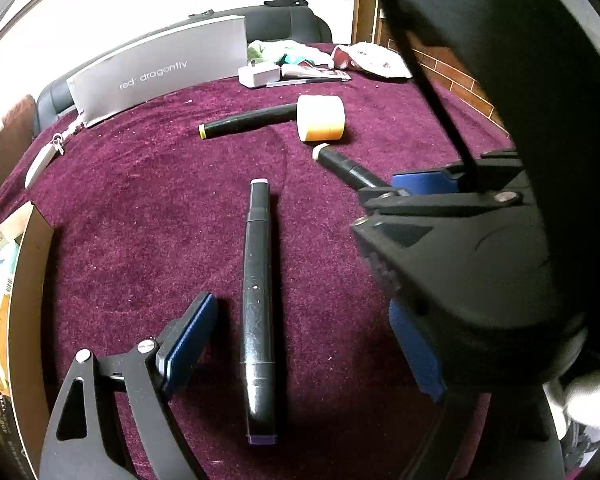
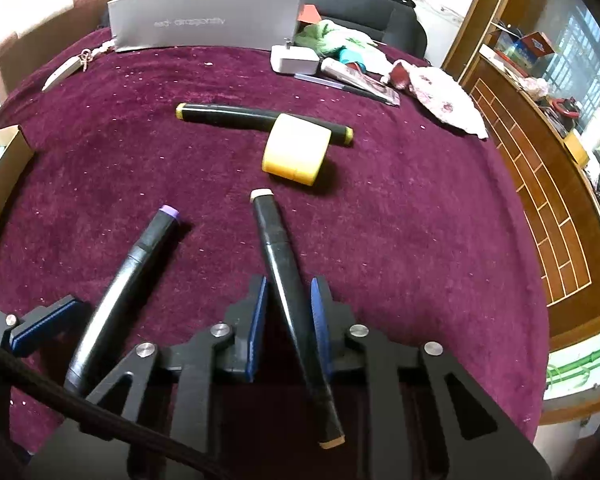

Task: Organize objects

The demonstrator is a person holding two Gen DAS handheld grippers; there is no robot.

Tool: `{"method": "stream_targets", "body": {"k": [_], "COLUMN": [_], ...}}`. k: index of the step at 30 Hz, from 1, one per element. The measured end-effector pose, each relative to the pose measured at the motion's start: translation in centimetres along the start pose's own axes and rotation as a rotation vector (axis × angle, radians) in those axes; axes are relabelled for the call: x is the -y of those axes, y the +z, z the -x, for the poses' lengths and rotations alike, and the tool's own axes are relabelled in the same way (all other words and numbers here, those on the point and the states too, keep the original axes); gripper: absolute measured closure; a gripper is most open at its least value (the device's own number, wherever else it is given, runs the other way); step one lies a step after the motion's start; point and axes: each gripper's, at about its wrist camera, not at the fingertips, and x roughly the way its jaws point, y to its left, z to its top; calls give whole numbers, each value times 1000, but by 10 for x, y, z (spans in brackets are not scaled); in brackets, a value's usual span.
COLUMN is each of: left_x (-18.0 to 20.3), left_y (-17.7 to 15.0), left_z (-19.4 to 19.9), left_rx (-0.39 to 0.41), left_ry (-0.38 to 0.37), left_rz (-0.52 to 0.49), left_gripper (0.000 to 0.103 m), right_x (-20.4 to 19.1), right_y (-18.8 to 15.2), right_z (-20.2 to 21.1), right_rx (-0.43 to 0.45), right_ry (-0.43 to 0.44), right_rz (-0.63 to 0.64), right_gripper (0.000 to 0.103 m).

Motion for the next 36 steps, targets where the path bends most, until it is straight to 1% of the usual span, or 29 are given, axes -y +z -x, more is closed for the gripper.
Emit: {"method": "stream_targets", "body": {"k": [2,8,9,14,15,16,17,19,20,21,22,24,28,36], "left_x": [1,2,-1,3,3,6,10,8,2,-2,-6,-11,-9,-7], "left_y": [0,4,-1,1,0,0,-1,-5,2,1,1,0,-6,-19], "left_z": [0,-1,3,4,4,6,8,11,5,12,13,13,18,40], "left_rx": [-3,-4,-4,-3,-3,-1,6,19,17,10,-3,-8,-7,13], "left_ry": [5,8,9,9,9,8,2,-12,-21,-36,-62,-84,-94,-119], "left_rz": [-4,-7,-7,-7,-9,-11,-19,-27,-24,-15,5,32,39,65], "left_gripper": [20,20,20,20,21,29,34,71,81,92,92,92,92,92], "right_x": [6,27,29,29,30,32,32,30,30,30,31,35,48,67], "right_y": [0,2,2,4,4,4,4,4,3,3,2,0,-6,-21], "right_z": [0,-5,-6,-7,-8,-8,-8,-8,-8,-7,-7,-5,3,37], "right_rx": [-5,-36,-41,-50,-53,-53,-53,-49,-47,-46,-46,-49,-34,17], "right_ry": [6,73,84,89,96,100,103,97,100,101,97,107,120,142], "right_rz": [-16,-97,-106,-111,-116,-118,-118,-105,-103,-103,-104,-119,-156,-185], "right_gripper": [84,84,84,83,83,83,83,83,84,89,91,91,91,91]}}
